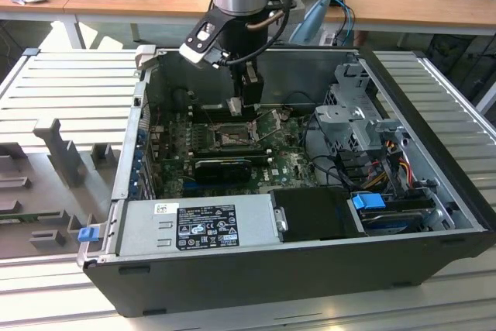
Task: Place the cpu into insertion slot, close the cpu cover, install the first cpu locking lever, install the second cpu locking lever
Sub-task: 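Place the cpu into insertion slot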
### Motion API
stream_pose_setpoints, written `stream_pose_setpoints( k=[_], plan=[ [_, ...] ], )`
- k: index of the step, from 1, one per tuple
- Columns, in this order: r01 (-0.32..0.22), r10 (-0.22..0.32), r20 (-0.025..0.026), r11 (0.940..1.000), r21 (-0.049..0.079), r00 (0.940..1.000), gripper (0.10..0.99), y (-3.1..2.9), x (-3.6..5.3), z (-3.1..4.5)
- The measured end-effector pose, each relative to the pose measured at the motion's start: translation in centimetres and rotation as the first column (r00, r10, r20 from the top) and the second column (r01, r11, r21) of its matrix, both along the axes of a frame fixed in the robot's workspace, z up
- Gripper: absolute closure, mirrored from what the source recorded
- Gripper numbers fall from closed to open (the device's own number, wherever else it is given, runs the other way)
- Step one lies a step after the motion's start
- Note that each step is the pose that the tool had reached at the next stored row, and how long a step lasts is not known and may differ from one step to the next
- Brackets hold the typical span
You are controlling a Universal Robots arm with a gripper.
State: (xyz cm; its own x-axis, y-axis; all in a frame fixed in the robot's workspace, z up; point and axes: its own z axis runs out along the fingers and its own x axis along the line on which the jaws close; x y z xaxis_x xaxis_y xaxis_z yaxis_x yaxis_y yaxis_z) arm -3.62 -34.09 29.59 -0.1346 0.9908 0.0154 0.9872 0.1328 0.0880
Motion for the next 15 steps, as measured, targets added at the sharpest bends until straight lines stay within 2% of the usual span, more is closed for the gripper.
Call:
stream_pose_setpoints(
  k=[4,7,15],
  plan=[
    [0.023,-0.023,0.0003,0.9997,0.000,0.9997,0.561,0.00,0.00,-0.12],
    [0.024,-0.024,0.0002,0.9997,0.001,0.9997,0.561,0.00,0.00,-0.53],
    [0.024,-0.024,0.0000,0.9997,0.001,0.9997,0.561,0.00,0.00,-1.03]
  ],
)
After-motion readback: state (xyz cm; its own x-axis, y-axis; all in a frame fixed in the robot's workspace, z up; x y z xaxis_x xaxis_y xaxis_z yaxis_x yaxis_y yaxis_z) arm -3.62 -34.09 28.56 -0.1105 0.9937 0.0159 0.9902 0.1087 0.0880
